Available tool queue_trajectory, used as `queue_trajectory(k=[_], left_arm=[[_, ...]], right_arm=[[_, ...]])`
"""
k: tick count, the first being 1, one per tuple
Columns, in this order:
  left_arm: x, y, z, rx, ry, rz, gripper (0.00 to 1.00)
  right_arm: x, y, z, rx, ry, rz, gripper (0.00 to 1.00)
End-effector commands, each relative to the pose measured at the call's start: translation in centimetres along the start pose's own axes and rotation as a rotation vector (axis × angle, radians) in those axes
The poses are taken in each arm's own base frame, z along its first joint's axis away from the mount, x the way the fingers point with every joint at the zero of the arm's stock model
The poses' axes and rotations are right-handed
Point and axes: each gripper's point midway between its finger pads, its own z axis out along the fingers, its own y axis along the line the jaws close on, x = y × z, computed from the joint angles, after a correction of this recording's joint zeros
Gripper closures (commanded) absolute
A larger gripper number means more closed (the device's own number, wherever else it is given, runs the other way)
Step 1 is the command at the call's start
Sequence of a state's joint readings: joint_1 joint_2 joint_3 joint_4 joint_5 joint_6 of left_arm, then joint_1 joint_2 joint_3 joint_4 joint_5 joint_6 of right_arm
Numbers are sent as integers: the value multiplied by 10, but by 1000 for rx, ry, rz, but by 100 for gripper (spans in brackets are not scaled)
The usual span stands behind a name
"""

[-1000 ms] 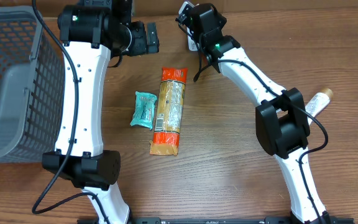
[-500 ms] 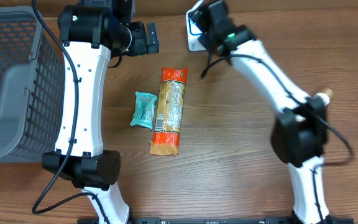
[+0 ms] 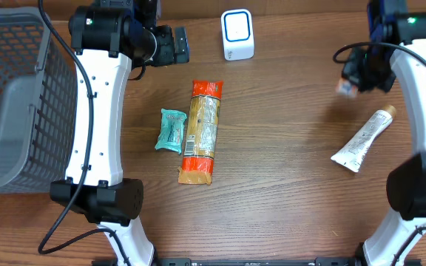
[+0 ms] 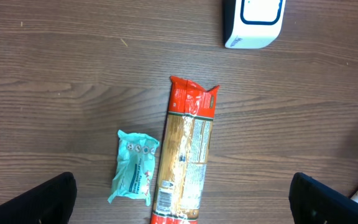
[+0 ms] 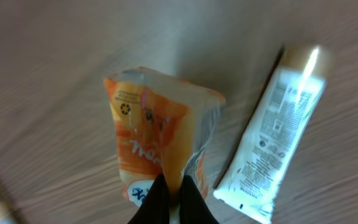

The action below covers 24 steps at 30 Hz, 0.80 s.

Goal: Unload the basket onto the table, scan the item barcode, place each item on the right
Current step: 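Place the orange box beside the white tube on the right, then move the right gripper to the spaghetti pack and grasp it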

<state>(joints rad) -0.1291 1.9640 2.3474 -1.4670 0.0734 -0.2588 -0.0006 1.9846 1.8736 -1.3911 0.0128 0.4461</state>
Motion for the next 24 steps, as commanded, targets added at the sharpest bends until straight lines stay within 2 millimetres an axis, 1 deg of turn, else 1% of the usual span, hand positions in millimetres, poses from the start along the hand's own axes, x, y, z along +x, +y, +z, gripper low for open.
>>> queue_trajectory(k=[1,2,3,5,7,8,10,11,13,14,16,18,19,21,23,24], left_arm=[[1,1,4,-5,8,12,0],[1,1,4,-5,8,12,0],[1,1,4,-5,8,12,0],[1,1,4,-5,8,12,0],[1,1,4,-5,8,12,0],[1,1,4,-5,8,12,0],[1,1,4,-5,8,12,0],[1,1,4,-5,8,12,0],[1,1,4,-5,8,12,0],[1,1,4,-5,8,12,0],[1,1,4,-5,8,12,0],[1,1,4,-5,8,12,0],[1,1,4,-5,8,12,0],[1,1,4,-5,9,11,0],[1,1,4,-5,8,12,0],[1,1,4,-5,8,12,0]], right_arm=[[16,-14,37,-14,105,88,96],[17,-17,44,-13,112,95,96],[20,-23,55,-10,121,108,96],[23,-32,70,-3,130,124,96],[25,-39,79,3,139,139,96],[26,-44,80,14,143,145,95],[28,-51,81,32,150,130,66],[29,-52,80,35,156,119,54],[32,-54,78,41,172,106,38],[33,-54,76,39,179,106,34],[35,-43,67,-24,204,45,29],[33,-25,51,-112,210,-4,28],[32,-12,42,-174,205,-44,27],[31,23,21,-328,187,-132,24],[34,54,8,-436,167,-195,22],[37,68,5,-479,161,-223,21]])
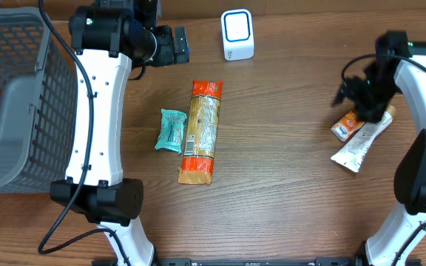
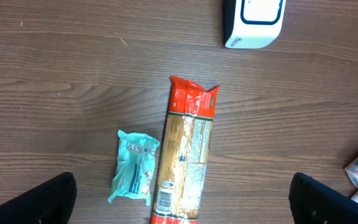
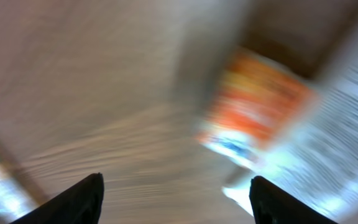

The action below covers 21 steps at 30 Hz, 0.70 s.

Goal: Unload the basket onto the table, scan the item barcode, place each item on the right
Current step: 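Move the right gripper to the spaghetti pack and grasp it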

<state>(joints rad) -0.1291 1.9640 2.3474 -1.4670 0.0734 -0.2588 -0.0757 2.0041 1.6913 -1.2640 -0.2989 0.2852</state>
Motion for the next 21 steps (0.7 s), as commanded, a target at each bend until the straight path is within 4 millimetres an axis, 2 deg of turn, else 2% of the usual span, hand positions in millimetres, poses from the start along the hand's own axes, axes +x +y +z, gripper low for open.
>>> queue_trajectory(k=[1,2,7,11,16,21], left_arm=[[1,1,4,-5,8,12,0],[1,1,4,-5,8,12,0],[1,1,4,-5,8,12,0],[1,1,4,-5,8,12,0],[1,1,4,-5,8,12,0],[1,1,4,-5,8,12,0]], right_arm=[[16,80,-20,-250,-12,-206,21],[20,97,-14,-286,-13,-239,21],[42,154,23,-318,12,-288,21],[82,196,68,-319,95,-342,21],[129,218,109,-293,200,-395,16],[156,235,134,-301,241,-451,11]])
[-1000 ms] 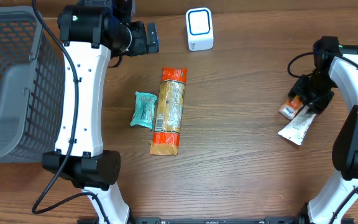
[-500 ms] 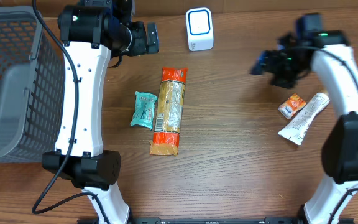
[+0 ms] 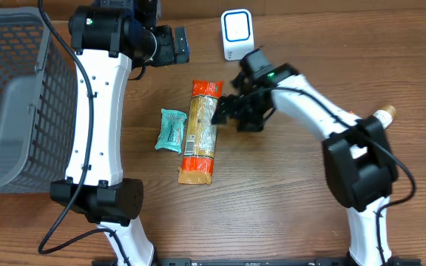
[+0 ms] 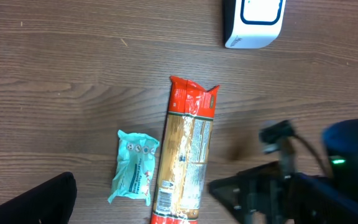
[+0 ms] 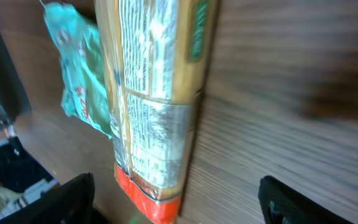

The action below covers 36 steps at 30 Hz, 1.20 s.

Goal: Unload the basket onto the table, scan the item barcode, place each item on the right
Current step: 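Move the right gripper to the spaghetti pack and grasp it, then lift the spaghetti pack and hold its barcode to the scanner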

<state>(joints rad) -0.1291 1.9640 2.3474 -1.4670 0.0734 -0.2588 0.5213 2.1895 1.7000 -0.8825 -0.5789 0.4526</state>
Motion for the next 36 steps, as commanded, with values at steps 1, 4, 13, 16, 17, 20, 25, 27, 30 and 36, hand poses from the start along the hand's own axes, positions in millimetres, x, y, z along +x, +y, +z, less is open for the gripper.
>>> queue_trajectory(k=[1,4,13,16,17,20,25,27,30,36], left_arm=[[1,1,4,-5,8,12,0],[1,1,4,-5,8,12,0],[1,1,4,-5,8,12,0],[1,1,4,-5,8,12,0],[1,1,4,-5,8,12,0],[1,1,4,-5,8,12,0],[1,1,4,-5,8,12,0],[1,1,4,-5,8,12,0],[1,1,4,-5,8,12,0],[1,1,4,-5,8,12,0]], right_arm=[[2,9,16,-4,0,8,8],[-3,9,37,38,-39,40,4],[-7,-3,99,100,-78,133,9],[-3,-15,108,142,-71,176,34],[-2,-17,110,145,-67,179,46],[-2,-18,111,146,-65,186,71],[2,-13,111,117,-38,186,96],[5,-5,108,65,-2,154,96],[3,15,87,-44,32,65,96],[-1,68,-4,-287,12,-112,96]])
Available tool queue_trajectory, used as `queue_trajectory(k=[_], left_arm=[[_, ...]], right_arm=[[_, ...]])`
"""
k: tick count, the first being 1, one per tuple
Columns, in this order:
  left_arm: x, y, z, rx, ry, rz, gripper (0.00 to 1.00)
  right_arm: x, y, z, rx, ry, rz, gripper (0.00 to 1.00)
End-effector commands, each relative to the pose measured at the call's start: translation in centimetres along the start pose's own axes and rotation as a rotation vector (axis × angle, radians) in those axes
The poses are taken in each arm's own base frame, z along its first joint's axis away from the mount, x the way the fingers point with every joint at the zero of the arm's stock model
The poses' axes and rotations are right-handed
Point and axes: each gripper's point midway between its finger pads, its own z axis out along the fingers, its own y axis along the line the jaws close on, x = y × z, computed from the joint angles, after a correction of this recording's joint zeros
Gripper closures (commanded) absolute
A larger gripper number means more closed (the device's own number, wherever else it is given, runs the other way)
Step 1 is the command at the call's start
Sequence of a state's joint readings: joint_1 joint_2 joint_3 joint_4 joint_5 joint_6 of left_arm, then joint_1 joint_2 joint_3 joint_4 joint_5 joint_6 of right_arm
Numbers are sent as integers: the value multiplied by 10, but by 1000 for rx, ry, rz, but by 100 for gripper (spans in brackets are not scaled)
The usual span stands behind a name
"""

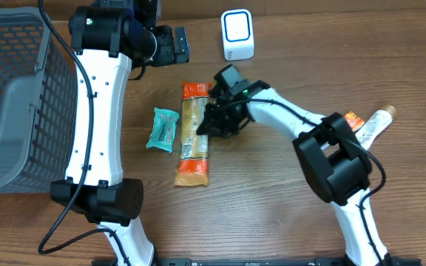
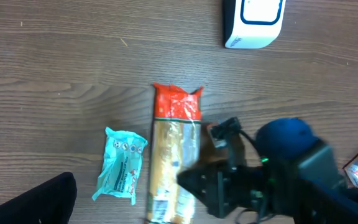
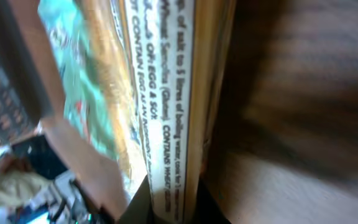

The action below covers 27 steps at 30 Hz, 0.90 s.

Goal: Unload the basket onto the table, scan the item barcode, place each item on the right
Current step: 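Lift the spaghetti pack and hold its barcode to the scanner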

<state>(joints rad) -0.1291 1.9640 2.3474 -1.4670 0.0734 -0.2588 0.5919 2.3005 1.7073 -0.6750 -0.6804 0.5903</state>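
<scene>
A long pasta package (image 1: pixel 193 137) with a red top and an orange bottom lies in the middle of the table. My right gripper (image 1: pixel 208 123) is shut on its right edge, and the printed seam (image 3: pixel 173 93) runs between its fingers (image 3: pixel 169 205). The white scanner (image 1: pixel 237 35) with a blue-framed window stands at the back, also seen as the scanner (image 2: pixel 253 22). My left gripper (image 2: pixel 182 208) hangs open high over the pasta package (image 2: pixel 173 162), holding nothing. My right arm (image 2: pixel 278 180) reaches in below it.
A teal packet (image 1: pixel 161 129) lies touching the pasta package's left side. At the right, an orange pouch (image 1: pixel 352 120) rests beside a white tube (image 1: pixel 376 122). A grey wire basket (image 1: pixel 9 96) fills the left edge of the table.
My right gripper stood open beside the pasta package; now it is shut on the package's right edge. The package and the teal packet have shifted slightly left. My left arm has not moved.
My right gripper held the orange pouch above the white tube at the right. Then it was open, with the pouch lying beside the tube. Later it was open at the pasta package's right side, and now it grips that package.
</scene>
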Motion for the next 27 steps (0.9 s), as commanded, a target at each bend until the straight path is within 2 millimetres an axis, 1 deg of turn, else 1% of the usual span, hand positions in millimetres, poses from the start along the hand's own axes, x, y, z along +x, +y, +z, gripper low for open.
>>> queue_trajectory(k=[1,3,6,7,9,13,14,16,18,20,23,27], left_arm=[[1,1,4,-5,8,12,0],[1,1,4,-5,8,12,0],[1,1,4,-5,8,12,0],[1,1,4,-5,8,12,0],[1,1,4,-5,8,12,0],[1,1,4,-5,8,12,0],[1,1,4,-5,8,12,0],[1,1,4,-5,8,12,0],[1,1,4,-5,8,12,0],[1,1,4,-5,8,12,0],[1,1,4,-5,8,12,0],[1,1,4,-5,8,12,0]], right_arm=[[6,61,-77,-209,-26,-177,96],[9,79,-113,-269,-59,-235,96],[12,95,-165,-310,-135,-291,96],[14,101,-186,-334,-165,-320,96],[19,112,-220,-385,-213,-377,96],[28,126,-288,-481,-315,-462,96],[31,129,-308,-509,-346,-491,96],[36,131,-343,-549,-402,-519,96],[41,132,-374,-581,-451,-534,96],[45,133,-399,-596,-499,-537,96],[51,136,-429,-599,-572,-546,96],[59,140,-457,-599,-645,-561,96]])
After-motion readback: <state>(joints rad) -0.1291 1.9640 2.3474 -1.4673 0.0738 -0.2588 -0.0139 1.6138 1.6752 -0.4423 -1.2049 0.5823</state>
